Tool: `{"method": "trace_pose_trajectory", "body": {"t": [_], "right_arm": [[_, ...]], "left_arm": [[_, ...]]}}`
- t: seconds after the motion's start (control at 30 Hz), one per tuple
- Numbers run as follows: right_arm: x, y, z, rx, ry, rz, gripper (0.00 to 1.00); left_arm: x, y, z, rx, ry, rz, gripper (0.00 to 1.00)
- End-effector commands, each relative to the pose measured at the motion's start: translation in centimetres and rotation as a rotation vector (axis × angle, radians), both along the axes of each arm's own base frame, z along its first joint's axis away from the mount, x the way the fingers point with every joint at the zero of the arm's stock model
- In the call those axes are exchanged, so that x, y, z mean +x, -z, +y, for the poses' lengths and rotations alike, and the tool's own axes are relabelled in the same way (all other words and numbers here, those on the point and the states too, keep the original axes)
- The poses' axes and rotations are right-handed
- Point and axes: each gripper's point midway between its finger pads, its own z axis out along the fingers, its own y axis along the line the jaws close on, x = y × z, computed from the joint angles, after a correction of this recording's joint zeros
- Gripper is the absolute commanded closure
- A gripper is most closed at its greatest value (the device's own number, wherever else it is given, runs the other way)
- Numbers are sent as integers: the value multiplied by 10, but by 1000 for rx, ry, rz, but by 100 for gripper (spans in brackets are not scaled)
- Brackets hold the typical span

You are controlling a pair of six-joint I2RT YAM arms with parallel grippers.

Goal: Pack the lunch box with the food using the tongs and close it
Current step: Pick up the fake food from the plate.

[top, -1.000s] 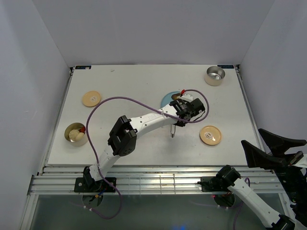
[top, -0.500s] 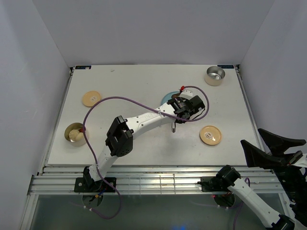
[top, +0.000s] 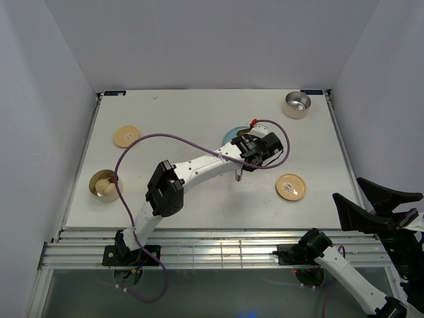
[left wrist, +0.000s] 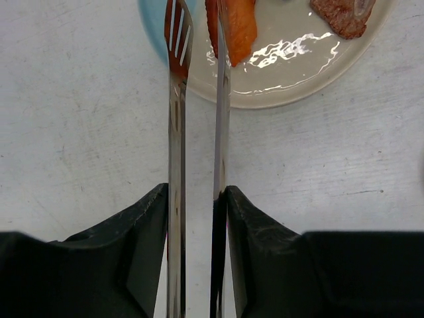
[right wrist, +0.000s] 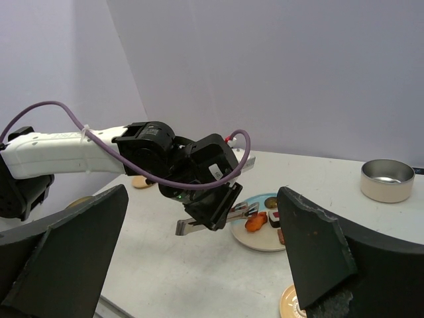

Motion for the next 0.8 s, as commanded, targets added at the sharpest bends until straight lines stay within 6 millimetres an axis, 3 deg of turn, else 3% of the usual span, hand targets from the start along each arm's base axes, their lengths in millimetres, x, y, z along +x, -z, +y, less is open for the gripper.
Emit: {"method": "trace_pose_trajectory", "body": {"t": [0.0,0.33,0.77], "right_arm": [[-35,-11,-36,120,13,-132,1],[-34,-11,-35,117,14,-131,1],[-37,-12,-36,124,7,-131,1]], "left_arm": [[1,-47,6,-56,8,-75,51],[-5,-27,1,-34,21,-36,47],[-9,-34,-7,-68,45,-38,45]]}}
